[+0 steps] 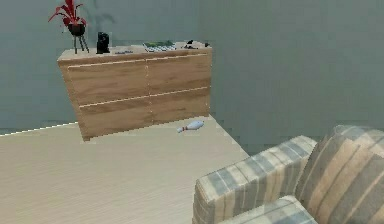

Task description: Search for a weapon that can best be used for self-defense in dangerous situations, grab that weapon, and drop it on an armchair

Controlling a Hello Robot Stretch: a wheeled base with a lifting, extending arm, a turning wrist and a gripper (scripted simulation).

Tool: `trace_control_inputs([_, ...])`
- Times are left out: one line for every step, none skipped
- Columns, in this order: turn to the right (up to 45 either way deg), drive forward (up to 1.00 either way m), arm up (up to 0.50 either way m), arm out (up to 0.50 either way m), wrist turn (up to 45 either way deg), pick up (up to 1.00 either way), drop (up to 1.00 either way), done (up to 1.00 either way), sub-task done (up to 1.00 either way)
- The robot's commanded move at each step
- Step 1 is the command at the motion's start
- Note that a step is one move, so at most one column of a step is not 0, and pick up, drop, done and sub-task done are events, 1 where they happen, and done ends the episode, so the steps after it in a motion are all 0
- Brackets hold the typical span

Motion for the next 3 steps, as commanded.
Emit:
trace_control_inputs([0.0, 0.00, 0.00, 0.00, 15.0, 0.00, 0.00, 0.00, 0.00])
trace_control_inputs([0.0, 0.00, 0.00, 0.00, 0.0, 1.00, 0.00, 0.00, 0.00])
trace_control_inputs([0.0, 0.00, 0.10, 0.00, 0.0, 0.00, 0.00, 0.00, 0.00])
